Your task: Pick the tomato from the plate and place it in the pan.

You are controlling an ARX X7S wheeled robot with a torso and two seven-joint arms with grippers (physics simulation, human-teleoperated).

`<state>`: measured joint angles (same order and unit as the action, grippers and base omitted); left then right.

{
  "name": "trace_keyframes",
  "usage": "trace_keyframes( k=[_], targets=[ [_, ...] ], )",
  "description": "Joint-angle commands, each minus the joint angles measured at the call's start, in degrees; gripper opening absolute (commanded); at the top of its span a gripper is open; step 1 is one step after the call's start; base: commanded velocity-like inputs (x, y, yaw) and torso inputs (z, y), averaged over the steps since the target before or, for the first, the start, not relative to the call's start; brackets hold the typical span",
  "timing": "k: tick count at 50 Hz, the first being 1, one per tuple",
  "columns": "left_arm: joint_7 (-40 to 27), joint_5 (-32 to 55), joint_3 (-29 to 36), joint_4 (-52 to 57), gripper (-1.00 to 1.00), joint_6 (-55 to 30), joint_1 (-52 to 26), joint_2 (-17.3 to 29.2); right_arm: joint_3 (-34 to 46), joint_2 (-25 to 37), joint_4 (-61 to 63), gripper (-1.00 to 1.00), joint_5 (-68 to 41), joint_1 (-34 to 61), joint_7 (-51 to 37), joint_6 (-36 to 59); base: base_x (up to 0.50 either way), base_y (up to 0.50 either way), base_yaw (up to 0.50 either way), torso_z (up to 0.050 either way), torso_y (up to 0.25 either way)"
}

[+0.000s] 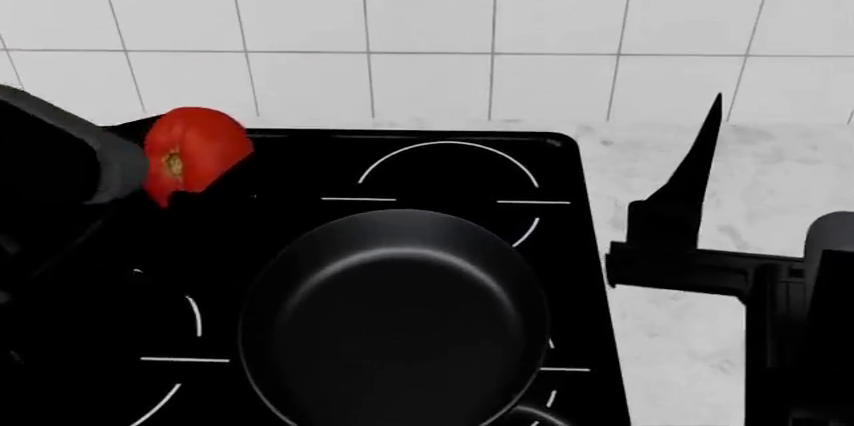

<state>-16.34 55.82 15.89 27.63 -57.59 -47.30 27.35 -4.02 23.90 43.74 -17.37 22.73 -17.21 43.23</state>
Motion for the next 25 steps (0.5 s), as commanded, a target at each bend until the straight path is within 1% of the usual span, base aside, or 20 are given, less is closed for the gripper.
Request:
trace_keyframes(
  k=[1, 5, 9, 11, 14, 17, 25],
  targets=[
    [6.86, -1.58, 10.40, -2.20, -1.00, -0.39, -6.43, -4.02, -0.66, -0.78, -1.34, 1.00, 0.20, -2.15, -0.61, -1.01, 0.07, -0.04, 0.01, 0.000, 0.000],
    [10.29, -5.28, 15.03, -5.54, -1.00, 1.12, -6.81, -4.46, -0.42, -1.02, -1.07, 1.00, 0.28, -2.09, -1.16, -0.50, 0.06, -0.04, 0.01, 0.000, 0.000],
    [12.29, -6.81, 18.48, -6.65, -1.00, 1.44, -7.09, -5.36, 0.18, -1.36, -1.22, 1.00, 0.35, -1.97, -1.44, -0.41, 0.05, -0.04, 0.01, 0.000, 0.000],
    [12.39, -5.84, 18.66, -6.85, -1.00, 1.19, -5.80, -5.78, -0.37, -1.60, -0.63, 1.00, -0.17, -2.33, -1.61, -0.01, 0.05, -0.03, 0.01, 0.000, 0.000],
    [13.14, -8.03, 20.77, -7.67, -1.00, 2.81, -4.32, -5.57, -0.22, -1.61, -0.13, 1.00, -0.27, -2.99, -1.55, -0.22, 0.04, -0.03, 0.01, 0.000, 0.000],
    [13.23, -8.40, 22.15, -7.39, -1.00, 2.77, -2.78, -5.23, -0.56, -1.70, 0.18, 1.00, -0.40, -3.62, -1.78, -0.21, 0.04, -0.03, 0.01, 0.000, 0.000],
    [13.21, -8.29, 23.18, -7.06, -1.00, 2.52, -1.93, -5.22, -0.87, -1.65, 0.53, 1.00, -0.82, -3.79, -1.97, 0.27, 0.04, -0.02, 0.01, 0.000, 0.000]
  ],
)
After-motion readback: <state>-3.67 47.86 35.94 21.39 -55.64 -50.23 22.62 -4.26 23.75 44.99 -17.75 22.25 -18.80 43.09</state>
